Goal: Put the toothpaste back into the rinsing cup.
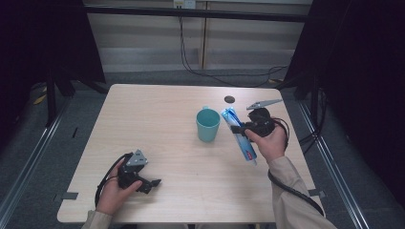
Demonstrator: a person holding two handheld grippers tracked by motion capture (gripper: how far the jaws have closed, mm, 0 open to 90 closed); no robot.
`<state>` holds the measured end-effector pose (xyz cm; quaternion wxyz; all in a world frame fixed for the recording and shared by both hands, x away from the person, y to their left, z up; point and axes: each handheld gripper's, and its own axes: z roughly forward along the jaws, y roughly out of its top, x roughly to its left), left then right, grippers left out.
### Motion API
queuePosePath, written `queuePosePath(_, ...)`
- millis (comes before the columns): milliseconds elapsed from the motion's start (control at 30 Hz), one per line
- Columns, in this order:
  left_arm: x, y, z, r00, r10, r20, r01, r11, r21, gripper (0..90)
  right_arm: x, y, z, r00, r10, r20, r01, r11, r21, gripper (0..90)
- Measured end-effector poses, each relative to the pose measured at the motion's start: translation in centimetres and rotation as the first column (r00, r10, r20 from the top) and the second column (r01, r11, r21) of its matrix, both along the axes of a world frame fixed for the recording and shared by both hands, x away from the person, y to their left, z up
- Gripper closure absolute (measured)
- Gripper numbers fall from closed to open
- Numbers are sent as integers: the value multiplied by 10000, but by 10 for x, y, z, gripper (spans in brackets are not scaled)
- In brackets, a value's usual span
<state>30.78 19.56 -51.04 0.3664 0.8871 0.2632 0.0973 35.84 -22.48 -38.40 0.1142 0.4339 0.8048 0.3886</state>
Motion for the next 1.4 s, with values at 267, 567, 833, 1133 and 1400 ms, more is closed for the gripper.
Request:
queuePosePath(267,0,0,0,10000,4,-29,-4,10000,-24,1,0,-1,8,9992,-171,364,158,9992,356,744)
queuePosePath(567,0,0,0,10000,14,1,-14,10000,0,1,2,1,14,9957,-274,881,224,9981,575,743)
queuePosePath(833,0,0,0,10000,10,-13,-10,10000,-3,1,5,3,20,9922,-393,1183,322,9976,607,743)
queuePosePath(1133,0,0,0,10000,8,-8,-8,10000,2,1,7,1,24,9859,-655,1543,492,9930,1070,743)
queuePosePath(1400,0,0,0,10000,9,12,-9,10000,6,1,11,1,30,9805,-833,1778,585,9884,1403,743)
